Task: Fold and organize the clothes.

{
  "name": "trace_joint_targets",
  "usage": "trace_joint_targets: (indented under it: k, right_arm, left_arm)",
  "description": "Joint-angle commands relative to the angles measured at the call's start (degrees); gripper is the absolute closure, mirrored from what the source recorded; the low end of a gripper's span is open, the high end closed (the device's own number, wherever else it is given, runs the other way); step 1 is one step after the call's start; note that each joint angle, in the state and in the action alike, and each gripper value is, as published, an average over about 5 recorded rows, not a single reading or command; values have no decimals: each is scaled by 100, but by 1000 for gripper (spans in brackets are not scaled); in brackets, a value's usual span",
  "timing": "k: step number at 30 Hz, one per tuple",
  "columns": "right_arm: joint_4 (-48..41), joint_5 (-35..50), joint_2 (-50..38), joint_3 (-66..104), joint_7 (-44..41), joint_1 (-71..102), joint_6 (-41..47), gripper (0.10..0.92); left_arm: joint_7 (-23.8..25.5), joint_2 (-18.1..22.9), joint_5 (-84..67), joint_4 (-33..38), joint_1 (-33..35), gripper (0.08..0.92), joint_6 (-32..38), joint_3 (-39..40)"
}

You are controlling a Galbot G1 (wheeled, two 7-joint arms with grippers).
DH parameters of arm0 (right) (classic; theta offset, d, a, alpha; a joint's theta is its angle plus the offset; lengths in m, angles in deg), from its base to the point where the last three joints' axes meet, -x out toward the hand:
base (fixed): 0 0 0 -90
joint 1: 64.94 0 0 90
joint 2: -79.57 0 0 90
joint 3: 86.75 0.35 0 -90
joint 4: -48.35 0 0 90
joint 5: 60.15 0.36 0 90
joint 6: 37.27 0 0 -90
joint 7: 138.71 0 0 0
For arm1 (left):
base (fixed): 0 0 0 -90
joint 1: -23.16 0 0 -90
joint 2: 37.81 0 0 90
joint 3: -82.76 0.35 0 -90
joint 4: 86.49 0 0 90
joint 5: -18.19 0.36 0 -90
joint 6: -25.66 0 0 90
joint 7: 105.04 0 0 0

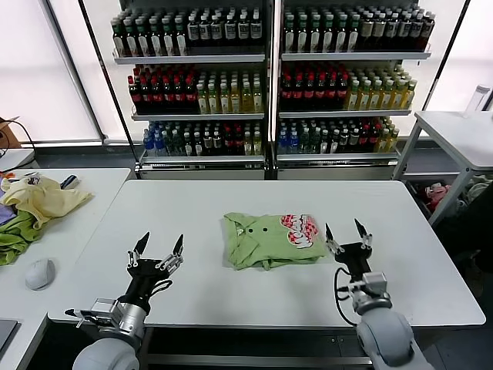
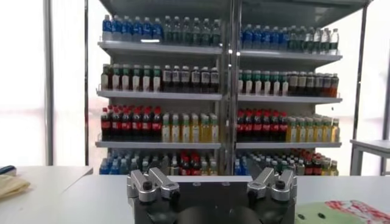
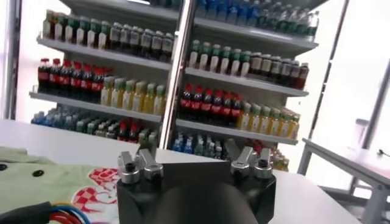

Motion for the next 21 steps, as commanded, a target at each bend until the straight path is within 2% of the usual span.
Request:
trace_joint_targets:
  k: [1,5,21]
  right_arm:
    - [1328,74,168,851,-4,1708,-260,228]
    - [1371,78,185,817,-18,1617,-239,204]
    - [1613,171,240,700,7,1461,-157,203]
  left_arm:
    - [168,174,135,372,346,177,-85,-66]
    - [234,222,187,521,495,177,-124,-114]
    - [363,397,487,824,761,177,-82,-178]
